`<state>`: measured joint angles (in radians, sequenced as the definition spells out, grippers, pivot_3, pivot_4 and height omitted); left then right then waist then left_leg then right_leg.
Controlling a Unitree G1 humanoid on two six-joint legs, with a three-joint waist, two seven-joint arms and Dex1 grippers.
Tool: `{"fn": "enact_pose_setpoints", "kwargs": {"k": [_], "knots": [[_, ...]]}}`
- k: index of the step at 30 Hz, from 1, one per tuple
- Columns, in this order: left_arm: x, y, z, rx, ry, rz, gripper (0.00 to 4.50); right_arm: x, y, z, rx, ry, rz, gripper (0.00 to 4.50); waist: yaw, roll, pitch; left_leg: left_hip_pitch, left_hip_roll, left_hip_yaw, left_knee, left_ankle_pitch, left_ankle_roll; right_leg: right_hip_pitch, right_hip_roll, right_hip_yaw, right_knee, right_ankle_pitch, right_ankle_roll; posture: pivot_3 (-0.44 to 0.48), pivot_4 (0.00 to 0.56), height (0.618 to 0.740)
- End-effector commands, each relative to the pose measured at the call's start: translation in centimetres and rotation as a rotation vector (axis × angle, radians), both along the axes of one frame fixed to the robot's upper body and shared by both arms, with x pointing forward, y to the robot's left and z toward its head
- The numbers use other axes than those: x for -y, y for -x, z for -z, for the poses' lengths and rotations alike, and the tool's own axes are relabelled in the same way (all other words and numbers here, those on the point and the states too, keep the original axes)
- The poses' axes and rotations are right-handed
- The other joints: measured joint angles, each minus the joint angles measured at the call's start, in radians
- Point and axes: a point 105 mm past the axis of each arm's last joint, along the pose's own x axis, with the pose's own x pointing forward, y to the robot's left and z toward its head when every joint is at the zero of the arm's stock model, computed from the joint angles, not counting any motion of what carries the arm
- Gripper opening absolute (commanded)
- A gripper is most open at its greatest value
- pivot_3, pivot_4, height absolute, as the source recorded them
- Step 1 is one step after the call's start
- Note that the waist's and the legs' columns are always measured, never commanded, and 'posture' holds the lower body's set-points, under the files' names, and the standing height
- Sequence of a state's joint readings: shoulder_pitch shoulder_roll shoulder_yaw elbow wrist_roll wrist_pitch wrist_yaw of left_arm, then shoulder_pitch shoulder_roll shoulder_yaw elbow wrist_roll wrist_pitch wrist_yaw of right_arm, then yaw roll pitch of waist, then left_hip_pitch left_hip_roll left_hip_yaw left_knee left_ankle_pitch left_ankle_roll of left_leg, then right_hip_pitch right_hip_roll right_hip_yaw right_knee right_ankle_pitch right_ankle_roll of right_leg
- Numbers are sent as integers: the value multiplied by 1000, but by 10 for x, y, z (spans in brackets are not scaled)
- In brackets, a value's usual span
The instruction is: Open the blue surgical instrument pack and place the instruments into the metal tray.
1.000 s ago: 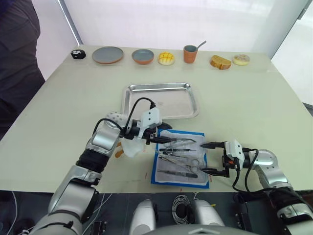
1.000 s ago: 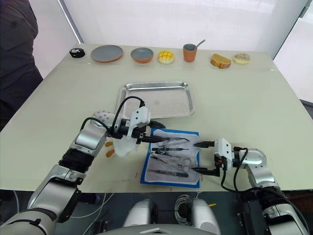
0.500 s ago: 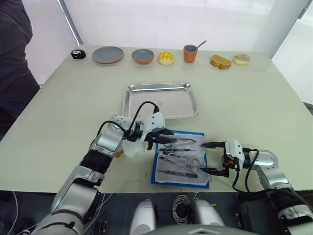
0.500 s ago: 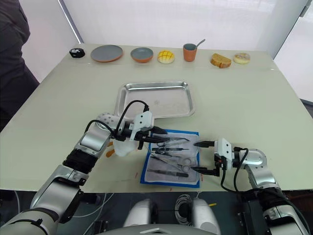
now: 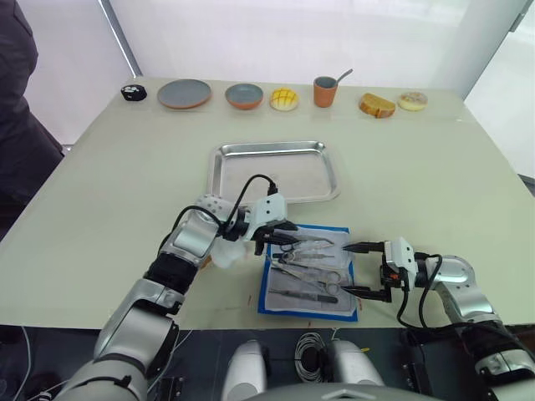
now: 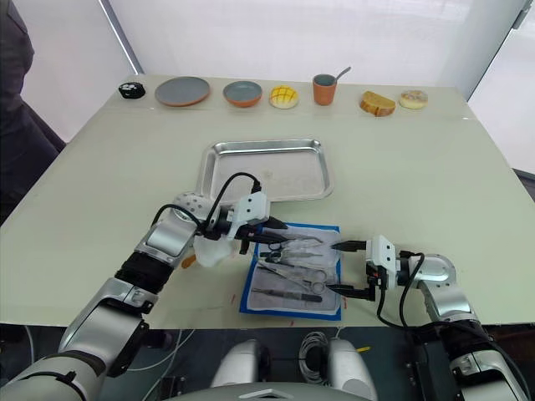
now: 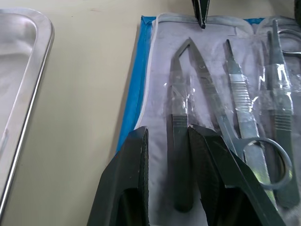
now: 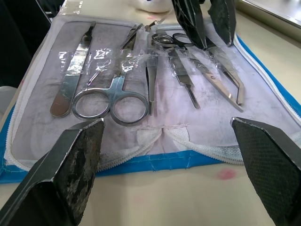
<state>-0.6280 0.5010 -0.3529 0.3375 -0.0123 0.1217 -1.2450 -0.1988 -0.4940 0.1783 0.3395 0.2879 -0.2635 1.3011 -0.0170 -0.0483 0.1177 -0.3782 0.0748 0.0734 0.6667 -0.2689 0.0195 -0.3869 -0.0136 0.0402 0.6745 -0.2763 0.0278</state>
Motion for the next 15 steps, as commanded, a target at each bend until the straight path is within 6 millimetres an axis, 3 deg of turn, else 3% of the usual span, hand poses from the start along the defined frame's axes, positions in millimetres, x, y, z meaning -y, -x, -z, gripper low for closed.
{"fn": "enact_pose_setpoints", "kwargs": {"k": [1, 2, 5, 6, 15], "knots": [[1, 0, 3, -6, -36, 14, 1442, -1, 12, 29, -115, 65, 13, 4500, 0, 0, 0, 0, 0, 0, 0, 0, 0, 0, 0, 0, 0, 0, 0, 0, 150, 740], [1, 1, 4, -12, -36, 16, 1442, -1, 12, 29, -116, 65, 13, 4500, 0, 0, 0, 0, 0, 0, 0, 0, 0, 0, 0, 0, 0, 0, 0, 0, 150, 740], [1, 3, 6, -27, -53, 28, 629, -1, 12, 29, -117, 67, 14, 4500, 0, 1, 0, 0, 0, 0, 0, 0, 0, 0, 0, 0, 0, 0, 0, 0, 150, 740], [1, 4, 6, -34, -58, 29, 42, -1, 13, 30, -117, 68, 13, 4500, 0, 1, 0, 0, 0, 0, 0, 0, 0, 0, 0, 0, 0, 0, 0, 0, 150, 740], [4, -1, -8, -29, -67, 23, 42, -1, 13, 33, -131, 101, 0, 4500, 0, 1, 0, 0, 0, 0, 0, 0, 0, 0, 0, 0, 0, 0, 0, 0, 150, 740]]}}
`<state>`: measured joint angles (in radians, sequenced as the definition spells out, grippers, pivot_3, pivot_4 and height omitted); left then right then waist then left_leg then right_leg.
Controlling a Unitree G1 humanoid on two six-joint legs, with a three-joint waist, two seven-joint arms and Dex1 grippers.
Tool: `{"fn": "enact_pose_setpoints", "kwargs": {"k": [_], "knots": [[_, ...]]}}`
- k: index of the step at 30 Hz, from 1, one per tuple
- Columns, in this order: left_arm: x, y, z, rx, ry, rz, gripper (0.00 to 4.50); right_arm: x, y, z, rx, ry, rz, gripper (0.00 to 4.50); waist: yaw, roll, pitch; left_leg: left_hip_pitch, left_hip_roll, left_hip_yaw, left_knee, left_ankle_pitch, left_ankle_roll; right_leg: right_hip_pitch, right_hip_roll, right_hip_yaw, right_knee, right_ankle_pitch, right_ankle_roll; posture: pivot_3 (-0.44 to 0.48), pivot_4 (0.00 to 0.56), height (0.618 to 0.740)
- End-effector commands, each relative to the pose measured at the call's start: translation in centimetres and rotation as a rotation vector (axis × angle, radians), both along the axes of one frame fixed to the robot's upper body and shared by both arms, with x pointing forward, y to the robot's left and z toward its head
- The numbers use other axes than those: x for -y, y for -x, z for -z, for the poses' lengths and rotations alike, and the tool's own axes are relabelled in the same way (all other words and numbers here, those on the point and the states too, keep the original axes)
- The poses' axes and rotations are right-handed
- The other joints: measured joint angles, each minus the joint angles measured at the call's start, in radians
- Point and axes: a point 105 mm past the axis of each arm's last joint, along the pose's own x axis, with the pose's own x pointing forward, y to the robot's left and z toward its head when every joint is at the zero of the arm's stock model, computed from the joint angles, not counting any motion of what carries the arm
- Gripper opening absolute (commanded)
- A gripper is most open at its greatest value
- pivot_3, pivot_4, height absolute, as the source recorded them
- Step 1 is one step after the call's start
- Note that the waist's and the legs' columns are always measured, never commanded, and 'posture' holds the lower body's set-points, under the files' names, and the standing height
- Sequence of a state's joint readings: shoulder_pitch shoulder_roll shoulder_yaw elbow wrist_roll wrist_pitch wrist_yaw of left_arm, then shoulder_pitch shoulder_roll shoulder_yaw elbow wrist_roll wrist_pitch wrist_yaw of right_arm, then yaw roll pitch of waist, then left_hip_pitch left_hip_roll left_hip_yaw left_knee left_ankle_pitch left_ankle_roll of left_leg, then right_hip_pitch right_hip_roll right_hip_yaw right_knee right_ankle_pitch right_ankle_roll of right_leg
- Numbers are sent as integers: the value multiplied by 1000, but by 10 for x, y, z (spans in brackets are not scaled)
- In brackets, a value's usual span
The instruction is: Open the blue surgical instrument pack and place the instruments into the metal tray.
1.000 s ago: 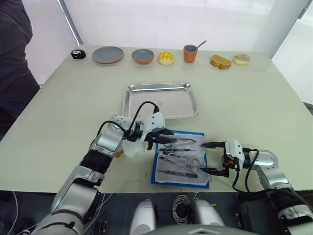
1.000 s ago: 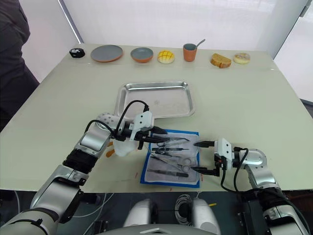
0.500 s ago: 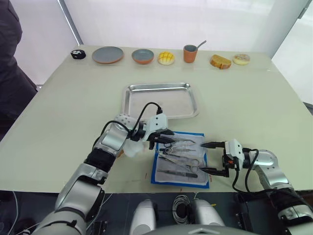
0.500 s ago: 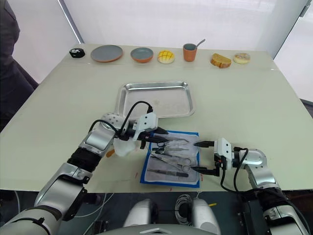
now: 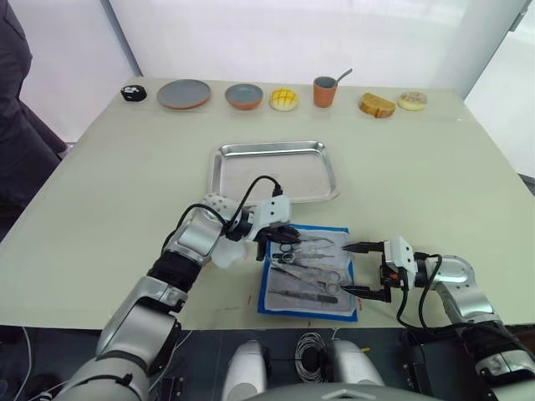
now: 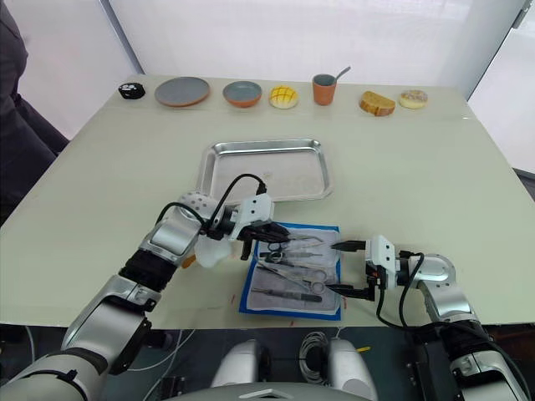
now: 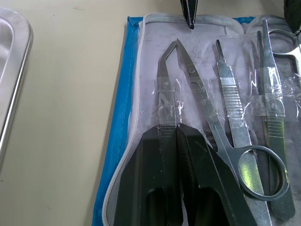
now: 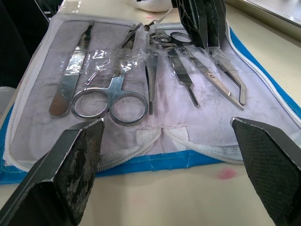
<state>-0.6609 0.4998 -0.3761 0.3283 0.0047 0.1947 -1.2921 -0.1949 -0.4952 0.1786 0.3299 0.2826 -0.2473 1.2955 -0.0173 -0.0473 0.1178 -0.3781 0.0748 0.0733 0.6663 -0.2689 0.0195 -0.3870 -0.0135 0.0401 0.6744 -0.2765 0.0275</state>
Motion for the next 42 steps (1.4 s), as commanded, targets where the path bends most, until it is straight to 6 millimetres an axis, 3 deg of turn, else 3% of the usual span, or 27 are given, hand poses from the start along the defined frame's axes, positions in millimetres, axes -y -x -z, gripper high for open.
{"fn": "enact_pose_setpoints", "kwargs": {"k": [1, 8, 19, 25, 33, 42], "knots": [[2, -3, -9, 21, -28, 3, 42, -1, 13, 33, -122, 101, -6, 4500, 0, 0, 0, 0, 0, 0, 0, 0, 0, 0, 0, 0, 0, 0, 0, 0, 150, 740], [5, -6, -28, 1, -61, -2, 42, -1, 15, 41, -145, 153, -27, 4500, -2, 1, 0, 0, 0, 0, 0, 0, 0, 0, 0, 0, 0, 0, 0, 0, 150, 740], [-8, -8, -48, -27, -135, -44, 42, -1, 18, 48, -179, 202, -45, 4500, -14, 2, 1, 0, 0, -1, -1, 0, 0, -1, 1, 0, 0, 0, -1, 0, 150, 740], [-27, -4, -55, -31, -154, -66, 42, 0, 19, 50, -188, 214, -43, 4500, -18, 2, 2, 0, 0, -1, -1, 0, 0, -1, 1, 0, 0, -1, -1, 0, 150, 740], [-66, 8, -61, -28, -161, -116, 42, 1, 19, 50, -191, 215, -43, 4500, -20, 3, 2, 0, 1, -1, -2, 0, 0, -1, 0, 0, 0, -1, -2, 0, 150, 740], [-93, 12, -84, -8, -31, -251, 42, 2, 16, 50, -195, 220, -55, 4500, -18, 3, 2, 0, 1, -1, -3, 0, 0, -1, -1, 0, 0, -3, -4, 0, 150, 740]]}}
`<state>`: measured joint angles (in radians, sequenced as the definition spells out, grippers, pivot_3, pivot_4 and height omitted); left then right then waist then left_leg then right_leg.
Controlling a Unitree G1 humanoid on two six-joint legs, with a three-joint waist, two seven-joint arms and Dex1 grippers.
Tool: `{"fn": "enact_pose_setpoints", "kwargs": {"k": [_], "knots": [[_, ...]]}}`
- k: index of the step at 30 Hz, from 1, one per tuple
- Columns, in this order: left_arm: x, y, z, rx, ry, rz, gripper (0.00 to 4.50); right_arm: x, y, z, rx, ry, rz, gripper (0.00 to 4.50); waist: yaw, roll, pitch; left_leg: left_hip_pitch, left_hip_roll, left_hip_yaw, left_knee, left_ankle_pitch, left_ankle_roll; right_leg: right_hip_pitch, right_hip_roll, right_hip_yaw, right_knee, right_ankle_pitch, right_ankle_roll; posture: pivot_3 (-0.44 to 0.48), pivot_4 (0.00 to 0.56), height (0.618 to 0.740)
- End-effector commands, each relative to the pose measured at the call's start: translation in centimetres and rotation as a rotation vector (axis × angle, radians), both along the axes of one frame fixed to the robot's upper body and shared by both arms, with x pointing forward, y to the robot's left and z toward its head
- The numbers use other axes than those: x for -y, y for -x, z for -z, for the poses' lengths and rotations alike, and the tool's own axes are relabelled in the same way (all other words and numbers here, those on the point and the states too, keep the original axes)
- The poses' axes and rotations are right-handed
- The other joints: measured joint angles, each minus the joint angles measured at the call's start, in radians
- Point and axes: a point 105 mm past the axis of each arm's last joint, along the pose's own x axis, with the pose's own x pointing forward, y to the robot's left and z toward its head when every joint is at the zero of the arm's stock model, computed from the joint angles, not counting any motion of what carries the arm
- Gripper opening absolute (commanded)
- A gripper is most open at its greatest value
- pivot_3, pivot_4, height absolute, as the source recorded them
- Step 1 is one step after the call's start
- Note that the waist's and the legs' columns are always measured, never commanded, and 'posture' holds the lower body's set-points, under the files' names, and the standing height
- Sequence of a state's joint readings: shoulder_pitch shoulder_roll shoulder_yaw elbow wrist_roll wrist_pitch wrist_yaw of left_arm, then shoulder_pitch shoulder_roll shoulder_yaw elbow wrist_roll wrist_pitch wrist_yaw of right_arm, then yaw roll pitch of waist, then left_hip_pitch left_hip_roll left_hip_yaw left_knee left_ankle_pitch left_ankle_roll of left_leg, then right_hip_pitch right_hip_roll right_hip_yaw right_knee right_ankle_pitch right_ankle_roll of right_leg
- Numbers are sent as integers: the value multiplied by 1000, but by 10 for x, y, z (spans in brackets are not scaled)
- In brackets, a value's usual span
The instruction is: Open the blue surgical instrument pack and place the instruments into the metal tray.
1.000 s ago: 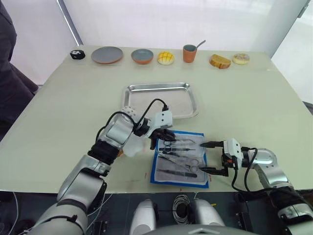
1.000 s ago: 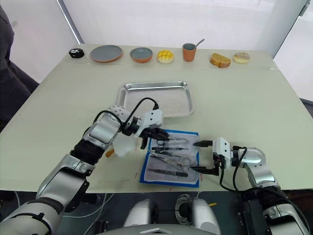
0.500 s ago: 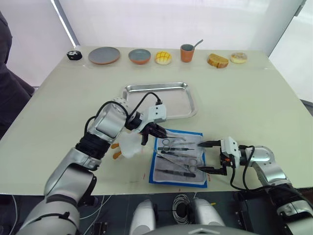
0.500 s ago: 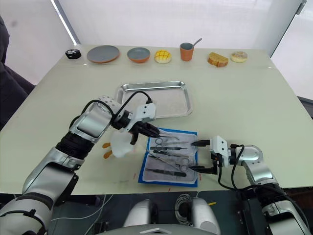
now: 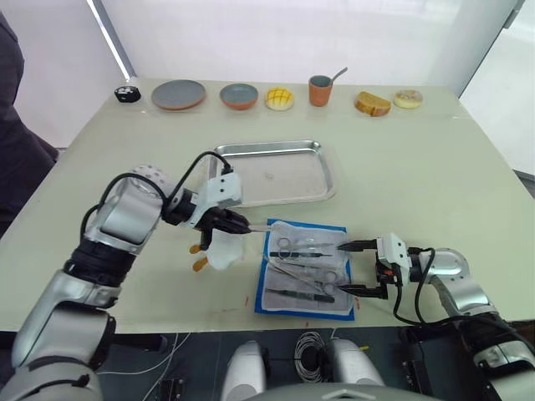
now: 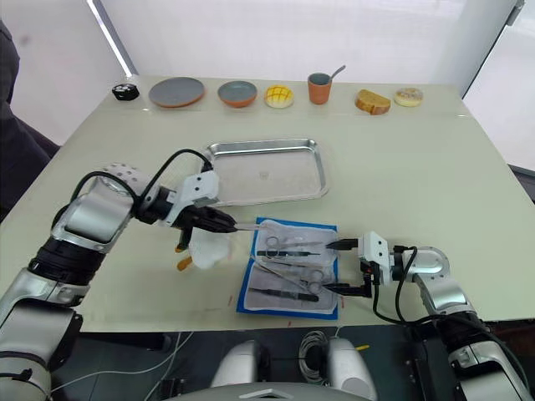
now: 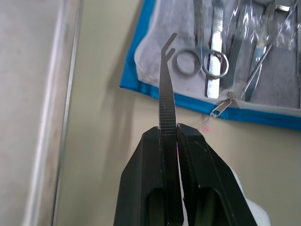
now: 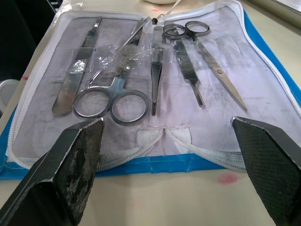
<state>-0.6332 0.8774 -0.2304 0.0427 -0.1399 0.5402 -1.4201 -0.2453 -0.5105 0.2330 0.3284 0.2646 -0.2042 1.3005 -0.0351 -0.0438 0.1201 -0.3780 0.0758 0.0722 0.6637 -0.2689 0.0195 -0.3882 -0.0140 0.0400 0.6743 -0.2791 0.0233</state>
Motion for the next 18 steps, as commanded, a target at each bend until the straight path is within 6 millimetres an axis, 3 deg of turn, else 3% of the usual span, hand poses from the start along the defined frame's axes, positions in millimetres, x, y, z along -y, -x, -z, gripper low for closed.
{"fn": "enact_pose_setpoints", "kwargs": {"k": [1, 8, 11, 16, 18], "knots": [[-7, -4, -23, 75, 89, -74, 42, 11, 19, 51, -173, 177, 0, 4500, -1, 0, 0, 0, 0, 0, 0, 0, 0, 0, 0, 0, 0, 0, 0, 0, 150, 740], [-11, -42, -40, 216, 279, -404, 42, 11, 18, 49, -171, 178, -7, 4500, 1, -1, 0, 0, 0, 0, 0, 0, 0, 0, 0, -1, 0, 1, 3, 0, 150, 740], [-12, -62, -47, 284, 372, -635, 42, 11, 16, 48, -167, 175, -4, 4500, 1, -1, -1, 0, 0, 0, -1, 0, 0, 0, 0, -1, 0, 2, 3, 0, 150, 740], [-13, -81, -46, 338, 400, -935, 42, 12, 15, 45, -167, 170, -3, 4500, 0, -2, -1, 0, 0, 0, 0, 0, 0, 1, 0, -1, 0, 2, 4, 0, 150, 740], [-3, -84, -42, 283, 439, -1001, 42, 13, 15, 45, -172, 171, -5, 4500, 1, -2, -1, 0, 0, -1, 0, 0, 0, 1, 0, -1, 0, 2, 4, 0, 150, 740]]}}
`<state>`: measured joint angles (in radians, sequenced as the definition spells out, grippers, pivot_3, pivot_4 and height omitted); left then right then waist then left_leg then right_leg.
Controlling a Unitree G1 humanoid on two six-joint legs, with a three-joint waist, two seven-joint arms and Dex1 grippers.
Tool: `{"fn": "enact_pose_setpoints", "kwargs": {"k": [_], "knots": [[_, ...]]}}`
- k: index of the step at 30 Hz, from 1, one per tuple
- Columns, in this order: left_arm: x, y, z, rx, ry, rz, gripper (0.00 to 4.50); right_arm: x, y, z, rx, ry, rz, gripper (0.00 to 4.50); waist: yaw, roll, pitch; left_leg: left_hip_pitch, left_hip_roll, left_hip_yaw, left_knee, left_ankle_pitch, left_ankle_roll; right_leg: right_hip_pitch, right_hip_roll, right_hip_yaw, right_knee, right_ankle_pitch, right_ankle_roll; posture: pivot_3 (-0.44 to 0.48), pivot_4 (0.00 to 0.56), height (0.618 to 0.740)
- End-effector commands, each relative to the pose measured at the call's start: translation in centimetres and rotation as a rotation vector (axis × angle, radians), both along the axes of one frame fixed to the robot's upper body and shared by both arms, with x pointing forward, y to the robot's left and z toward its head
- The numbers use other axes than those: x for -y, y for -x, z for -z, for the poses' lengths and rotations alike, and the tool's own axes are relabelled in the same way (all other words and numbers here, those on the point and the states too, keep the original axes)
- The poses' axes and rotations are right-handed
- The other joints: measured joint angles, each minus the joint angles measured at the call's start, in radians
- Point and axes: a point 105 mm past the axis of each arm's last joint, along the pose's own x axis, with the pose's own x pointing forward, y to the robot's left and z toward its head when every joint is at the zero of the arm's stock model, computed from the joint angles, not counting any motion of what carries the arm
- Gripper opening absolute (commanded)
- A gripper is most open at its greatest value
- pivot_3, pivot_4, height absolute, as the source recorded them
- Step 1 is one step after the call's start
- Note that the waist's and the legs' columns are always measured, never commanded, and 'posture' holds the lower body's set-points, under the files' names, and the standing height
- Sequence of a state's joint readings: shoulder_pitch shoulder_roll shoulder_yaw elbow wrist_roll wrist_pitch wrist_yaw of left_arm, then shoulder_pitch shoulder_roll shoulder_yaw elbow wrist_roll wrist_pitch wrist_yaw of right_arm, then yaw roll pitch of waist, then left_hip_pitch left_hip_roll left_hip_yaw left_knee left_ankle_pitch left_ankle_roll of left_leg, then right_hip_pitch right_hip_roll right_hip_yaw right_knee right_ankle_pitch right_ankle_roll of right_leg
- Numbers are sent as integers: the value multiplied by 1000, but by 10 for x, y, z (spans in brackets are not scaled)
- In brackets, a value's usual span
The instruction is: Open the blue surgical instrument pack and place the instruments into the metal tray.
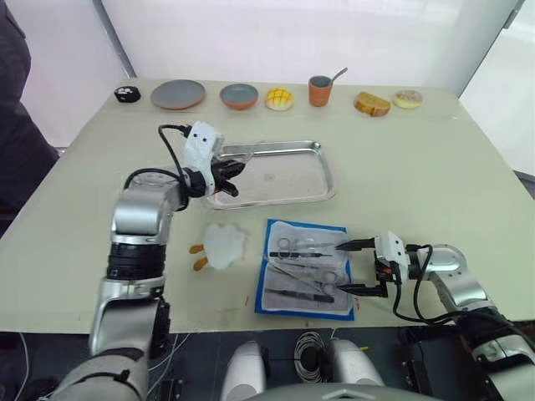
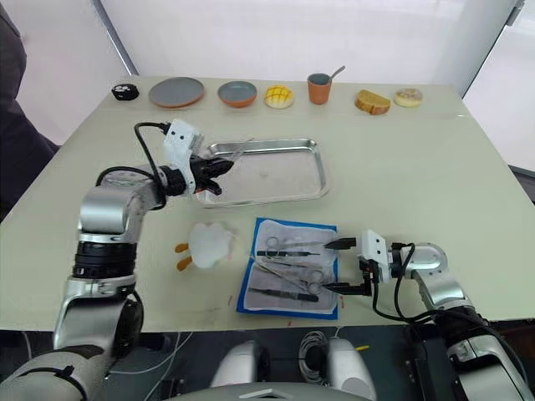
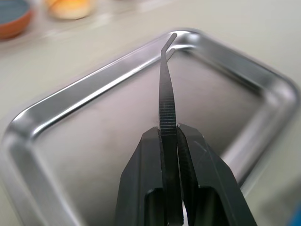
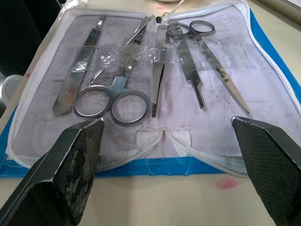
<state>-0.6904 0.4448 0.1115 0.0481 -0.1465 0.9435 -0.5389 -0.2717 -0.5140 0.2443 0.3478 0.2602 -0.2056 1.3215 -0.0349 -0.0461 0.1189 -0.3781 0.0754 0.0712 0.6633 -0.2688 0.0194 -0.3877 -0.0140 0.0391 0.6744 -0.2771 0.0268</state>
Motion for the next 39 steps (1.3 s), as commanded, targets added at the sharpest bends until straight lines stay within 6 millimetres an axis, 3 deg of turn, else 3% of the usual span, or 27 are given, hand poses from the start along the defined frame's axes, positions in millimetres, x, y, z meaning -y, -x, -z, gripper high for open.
{"fn": "enact_pose_setpoints", "kwargs": {"k": [1, 7, 19, 36, 38, 39], "knots": [[4, -6, -19, 42, 68, -146, 42, 15, 17, 45, -173, 160, 23, 4500, 1, 0, 0, 0, 0, 0, 0, 0, 0, 0, 0, 0, 0, 0, 0, 0, 150, 740], [6, -13, 1, -3, 56, -337, 42, 16, 17, 44, -182, 162, 23, 4500, 1, 1, 0, 0, -1, 0, 0, 0, 0, 0, -2, 1, 0, 0, 0, 0, 150, 740], [-1, -22, 27, -69, 78, -479, 42, 17, 16, 43, -176, 159, 37, 4500, 2, 1, 0, 0, -1, -1, -1, 0, -1, 1, -3, 1, 0, 0, 0, 0, 150, 740], [-8, -25, 33, -65, 99, -537, 42, 17, 16, 44, -177, 158, 43, 4500, 2, 1, 0, 0, -2, -1, -3, 0, -1, 1, -4, 1, -2, 0, 0, 0, 150, 740], [-8, -25, 32, -66, 108, -541, 908, 17, 16, 44, -176, 158, 43, 4500, 2, 1, 0, 0, -1, -1, -3, 0, -1, 1, -4, 1, -2, 0, 0, 0, 150, 740], [-8, -24, 32, -63, 113, -540, 1098, 17, 16, 44, -176, 159, 42, 4500, 2, 1, 0, 0, -1, -1, -3, 0, -1, 1, -4, 0, -2, 0, 0, 0, 150, 740]]}}
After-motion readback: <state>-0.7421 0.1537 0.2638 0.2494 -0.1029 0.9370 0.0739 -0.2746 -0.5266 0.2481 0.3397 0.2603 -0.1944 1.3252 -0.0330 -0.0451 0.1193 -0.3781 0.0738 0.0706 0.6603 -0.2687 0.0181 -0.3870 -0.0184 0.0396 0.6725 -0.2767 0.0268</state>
